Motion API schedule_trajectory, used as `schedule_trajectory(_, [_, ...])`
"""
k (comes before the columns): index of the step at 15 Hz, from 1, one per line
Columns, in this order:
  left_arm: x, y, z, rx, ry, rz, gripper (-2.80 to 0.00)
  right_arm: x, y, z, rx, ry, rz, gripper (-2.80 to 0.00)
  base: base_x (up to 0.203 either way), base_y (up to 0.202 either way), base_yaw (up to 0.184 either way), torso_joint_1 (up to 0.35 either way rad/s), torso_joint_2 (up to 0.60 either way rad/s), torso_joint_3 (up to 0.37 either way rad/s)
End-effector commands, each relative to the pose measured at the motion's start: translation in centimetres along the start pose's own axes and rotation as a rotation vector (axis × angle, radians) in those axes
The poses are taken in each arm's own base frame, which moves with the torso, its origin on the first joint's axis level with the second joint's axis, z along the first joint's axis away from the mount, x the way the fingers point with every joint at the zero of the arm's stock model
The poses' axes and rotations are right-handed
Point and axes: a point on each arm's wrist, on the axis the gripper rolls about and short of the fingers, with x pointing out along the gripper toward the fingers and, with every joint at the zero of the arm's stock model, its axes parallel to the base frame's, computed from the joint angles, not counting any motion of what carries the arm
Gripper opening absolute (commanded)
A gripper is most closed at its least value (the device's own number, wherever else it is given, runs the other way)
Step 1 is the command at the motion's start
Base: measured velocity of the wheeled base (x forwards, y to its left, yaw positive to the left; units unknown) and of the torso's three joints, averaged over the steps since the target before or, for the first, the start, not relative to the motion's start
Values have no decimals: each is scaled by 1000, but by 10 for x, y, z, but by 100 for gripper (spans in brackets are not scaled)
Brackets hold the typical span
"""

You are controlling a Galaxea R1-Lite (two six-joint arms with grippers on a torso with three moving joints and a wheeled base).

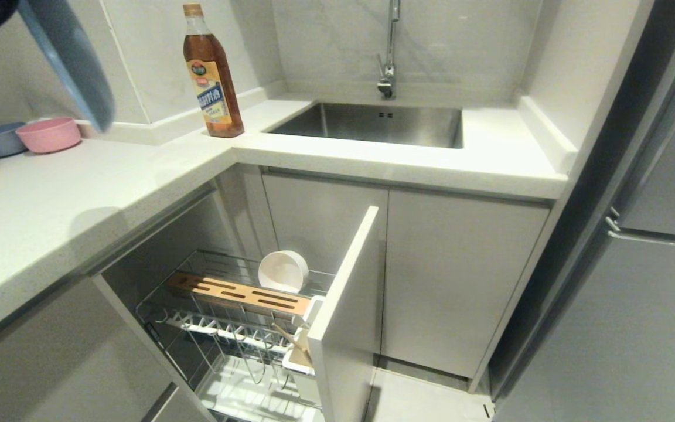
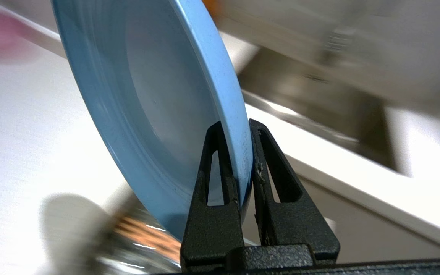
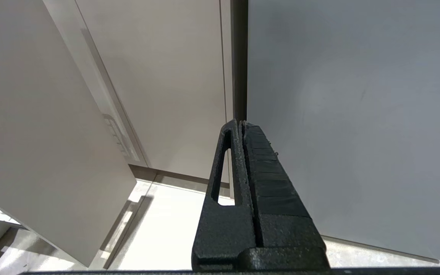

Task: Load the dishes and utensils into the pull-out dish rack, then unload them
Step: Take the plate out of the cupboard

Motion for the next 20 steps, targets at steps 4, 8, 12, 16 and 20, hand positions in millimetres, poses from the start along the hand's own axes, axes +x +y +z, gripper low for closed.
schedule_trajectory(4, [11,48,14,301,33,260,-280,0,0,0,1,0,0,-280,0,0,0,0,0,0])
schedule_trajectory(8, [37,71,-6,445,247,347,-280,0,0,0,1,0,0,-280,0,0,0,0,0,0])
schedule_trajectory(12, [71,95,-31,582,482,465,-280,0,0,0,-1,0,0,-280,0,0,0,0,0,0])
schedule_trajectory(16, [83,120,-41,716,660,537,-280,0,0,0,0,0,0,-280,0,0,0,0,0,0])
schedule_trajectory(20, [101,127,-52,726,722,532,-280,0,0,0,1,0,0,-280,0,0,0,0,0,0])
